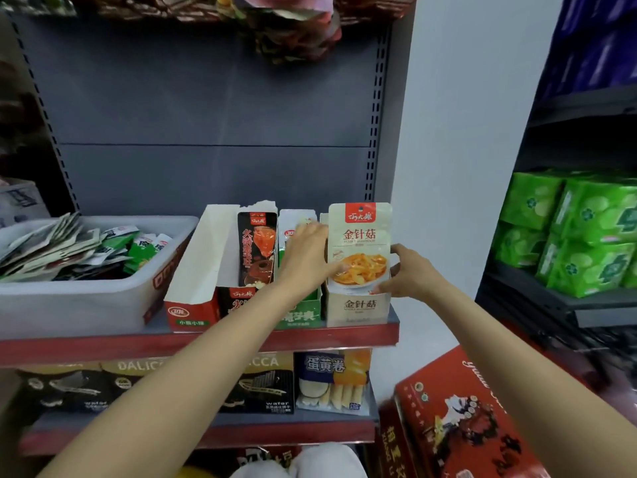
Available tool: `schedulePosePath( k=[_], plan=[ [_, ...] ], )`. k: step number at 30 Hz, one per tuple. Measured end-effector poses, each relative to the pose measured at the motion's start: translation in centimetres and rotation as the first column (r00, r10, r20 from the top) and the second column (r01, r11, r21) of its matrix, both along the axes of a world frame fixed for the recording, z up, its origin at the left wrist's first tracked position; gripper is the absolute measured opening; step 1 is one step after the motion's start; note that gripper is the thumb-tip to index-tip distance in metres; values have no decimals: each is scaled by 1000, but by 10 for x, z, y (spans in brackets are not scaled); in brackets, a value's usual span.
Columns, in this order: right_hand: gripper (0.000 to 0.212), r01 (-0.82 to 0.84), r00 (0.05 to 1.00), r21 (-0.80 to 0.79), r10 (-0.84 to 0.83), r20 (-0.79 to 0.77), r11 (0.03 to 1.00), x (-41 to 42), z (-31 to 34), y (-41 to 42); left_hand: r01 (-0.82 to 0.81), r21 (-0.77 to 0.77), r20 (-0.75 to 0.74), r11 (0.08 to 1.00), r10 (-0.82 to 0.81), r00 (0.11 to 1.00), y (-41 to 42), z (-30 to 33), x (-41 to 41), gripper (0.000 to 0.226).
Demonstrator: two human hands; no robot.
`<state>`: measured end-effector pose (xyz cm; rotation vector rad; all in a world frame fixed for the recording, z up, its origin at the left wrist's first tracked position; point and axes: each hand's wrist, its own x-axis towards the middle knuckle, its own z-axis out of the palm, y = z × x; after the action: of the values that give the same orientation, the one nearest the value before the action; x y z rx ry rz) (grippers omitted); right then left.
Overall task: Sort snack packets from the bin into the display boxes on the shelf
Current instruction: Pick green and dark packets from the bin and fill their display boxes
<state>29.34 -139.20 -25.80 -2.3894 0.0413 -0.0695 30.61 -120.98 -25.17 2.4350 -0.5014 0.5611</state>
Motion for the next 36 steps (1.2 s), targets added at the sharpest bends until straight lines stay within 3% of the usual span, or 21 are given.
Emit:
schedulePosePath(
  k=[2,6,20,23,26,28,30,32,34,36],
  plan=[
    [68,-16,999,-57,13,-49,998,3,6,3,-73,149,60,986,65,996,5,-2,4,81],
    [61,-42,997,-174,29,-75,984,8,12,8,57,75,-92,996,-50,995,6,-5,8,106],
    [54,14,992,-245,18,125,970,-12,6,18,67,-15,-15,998,-67,998,2,-6,8,102],
    [58,-1,999,-192,11,51,981,-13,11,18,118,-70,-78,991,-123,989,5,-1,1,120],
    [70,-99,995,34,99,0,994,-15,17,18,137,-71,-105,988,-144,984,9,1,-7,128],
    [91,-67,996,69,63,60,995,-17,21,21,130,-22,-91,991,-132,987,12,4,-10,121],
    [103,45,981,-25,-40,190,999,-17,24,26,122,37,-69,992,-119,990,16,7,-12,107],
    [94,87,928,-90,-48,370,992,-21,27,36,99,46,-8,994,-99,995,22,11,-15,85],
    [72,57,849,-163,38,527,985,-25,29,51,53,15,80,998,-54,995,34,15,-20,56],
    [53,-23,801,-226,153,579,974,-27,31,71,13,-37,148,999,-8,989,54,17,-25,33]
  ],
)
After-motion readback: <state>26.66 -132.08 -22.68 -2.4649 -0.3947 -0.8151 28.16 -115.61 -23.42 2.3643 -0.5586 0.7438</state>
